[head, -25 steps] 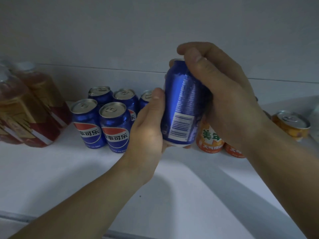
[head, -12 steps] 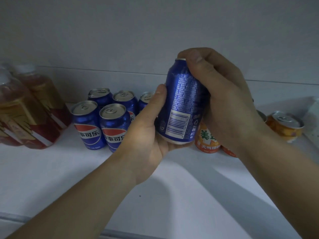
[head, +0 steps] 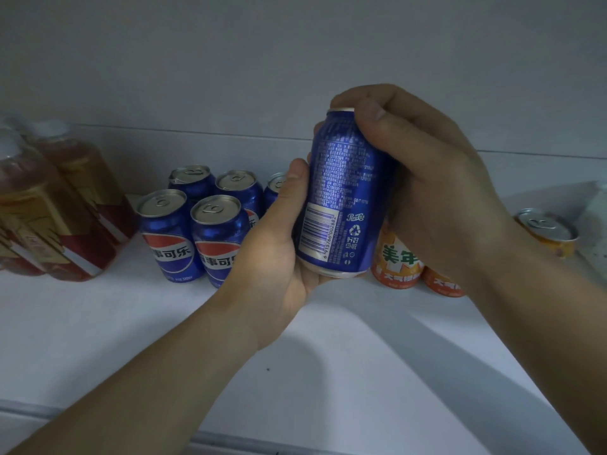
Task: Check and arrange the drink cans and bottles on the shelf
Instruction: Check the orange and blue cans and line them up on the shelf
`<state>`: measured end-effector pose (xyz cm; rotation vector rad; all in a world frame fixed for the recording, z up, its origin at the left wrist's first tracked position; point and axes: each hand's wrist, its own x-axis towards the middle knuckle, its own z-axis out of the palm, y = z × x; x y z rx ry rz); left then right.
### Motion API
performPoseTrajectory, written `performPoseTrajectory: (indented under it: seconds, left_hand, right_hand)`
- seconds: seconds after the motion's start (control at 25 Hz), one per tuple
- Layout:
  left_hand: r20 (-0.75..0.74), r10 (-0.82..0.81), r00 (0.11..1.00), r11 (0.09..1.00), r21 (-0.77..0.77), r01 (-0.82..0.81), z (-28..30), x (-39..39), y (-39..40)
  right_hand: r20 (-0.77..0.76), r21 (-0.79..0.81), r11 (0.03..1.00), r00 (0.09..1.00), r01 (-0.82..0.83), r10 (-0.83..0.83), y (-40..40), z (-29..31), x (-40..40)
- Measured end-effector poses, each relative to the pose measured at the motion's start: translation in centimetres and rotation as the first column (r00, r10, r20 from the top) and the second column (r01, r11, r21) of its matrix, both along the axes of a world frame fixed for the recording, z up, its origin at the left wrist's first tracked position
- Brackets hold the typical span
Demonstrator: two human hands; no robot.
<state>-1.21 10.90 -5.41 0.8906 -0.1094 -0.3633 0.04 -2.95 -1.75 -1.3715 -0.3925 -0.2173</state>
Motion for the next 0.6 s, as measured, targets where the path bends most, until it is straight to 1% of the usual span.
performPoseTrajectory:
  seconds: [0.12, 0.2, 0.28, 0.32, 0.44, 0.52, 0.6]
  left_hand:
    - [0.064, 0.081, 0.995, 0.997, -0.005, -0.080, 0.0, -0.2, -0.2]
    - [-0.006, 0.124, 0.992, 0.992, 0.031, -0.124, 0.2, -0.5, -0.4]
    - [-0.085, 0.088, 0.993, 0.995, 0.046, -0.084, 0.4, -1.0, -0.5]
    - [-0.086, 0.069, 0.994, 0.997, 0.047, -0.065, 0.5, -1.1, -0.6]
    - [-0.028, 0.098, 0.995, 0.995, 0.035, -0.097, 0.7, -1.3, -0.8]
    - [-0.014, 0.128, 0.992, 0.992, 0.012, -0.128, 0.8, -1.3, -0.9]
    - [0.005, 0.118, 0.993, 0.993, 0.029, -0.118, 0.7, -1.4, -0.9]
  right_hand:
    - [0.005, 0.024, 1.000, 1.000, 0.004, -0.005, 0.0, 0.2, -0.1]
    - [-0.024, 0.016, 0.999, 0.999, -0.030, 0.030, -0.3, 0.3, -0.3]
    - [-0.061, -0.021, 0.998, 0.996, -0.061, 0.060, -0.5, 0.4, -0.5]
    - [-0.061, -0.041, 0.997, 0.996, -0.061, 0.059, -0.5, 0.5, -0.5]
    - [-0.044, -0.049, 0.998, 0.998, -0.035, 0.033, -0.1, 0.6, -0.7]
    - [-0.047, -0.036, 0.999, 0.998, -0.034, 0.033, 0.0, 0.7, -0.7]
    - [-0.057, -0.044, 0.998, 0.998, -0.038, 0.035, -0.1, 0.8, -0.7]
